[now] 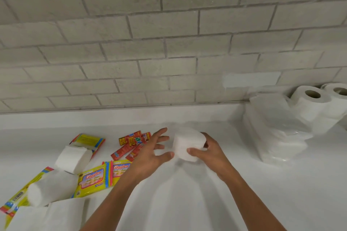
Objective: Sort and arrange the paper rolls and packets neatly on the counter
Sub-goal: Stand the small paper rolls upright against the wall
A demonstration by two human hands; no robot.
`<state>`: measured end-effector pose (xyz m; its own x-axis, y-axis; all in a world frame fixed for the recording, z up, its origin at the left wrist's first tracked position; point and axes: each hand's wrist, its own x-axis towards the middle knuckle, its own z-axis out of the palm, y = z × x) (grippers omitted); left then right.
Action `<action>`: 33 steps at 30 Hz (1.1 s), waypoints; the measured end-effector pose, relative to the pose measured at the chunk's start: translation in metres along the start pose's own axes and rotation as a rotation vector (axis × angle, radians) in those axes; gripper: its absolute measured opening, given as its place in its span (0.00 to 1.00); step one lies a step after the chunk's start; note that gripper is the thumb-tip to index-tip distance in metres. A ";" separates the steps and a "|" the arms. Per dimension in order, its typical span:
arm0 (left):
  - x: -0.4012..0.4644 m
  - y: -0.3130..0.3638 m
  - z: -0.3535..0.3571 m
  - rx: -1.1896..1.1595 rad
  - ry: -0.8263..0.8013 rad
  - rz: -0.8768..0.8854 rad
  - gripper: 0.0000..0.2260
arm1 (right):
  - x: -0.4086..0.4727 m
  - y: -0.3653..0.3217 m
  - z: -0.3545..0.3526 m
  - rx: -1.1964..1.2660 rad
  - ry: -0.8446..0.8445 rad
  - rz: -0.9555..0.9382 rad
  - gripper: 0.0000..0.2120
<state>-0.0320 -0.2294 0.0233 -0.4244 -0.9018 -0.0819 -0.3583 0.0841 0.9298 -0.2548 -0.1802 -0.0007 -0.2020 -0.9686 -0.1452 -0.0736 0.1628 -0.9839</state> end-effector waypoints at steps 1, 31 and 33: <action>0.002 -0.002 0.000 0.008 0.023 -0.014 0.31 | 0.006 0.001 -0.005 -0.024 0.054 0.009 0.25; 0.021 -0.053 0.001 0.122 0.157 -0.235 0.20 | 0.127 0.049 -0.080 -0.349 0.430 0.103 0.40; 0.018 -0.050 -0.002 0.148 0.171 -0.225 0.19 | 0.120 0.050 -0.079 -0.348 0.423 0.115 0.45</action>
<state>-0.0207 -0.2509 -0.0240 -0.1793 -0.9619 -0.2065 -0.5494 -0.0762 0.8321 -0.3595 -0.2734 -0.0596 -0.5966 -0.7929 -0.1243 -0.3318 0.3847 -0.8613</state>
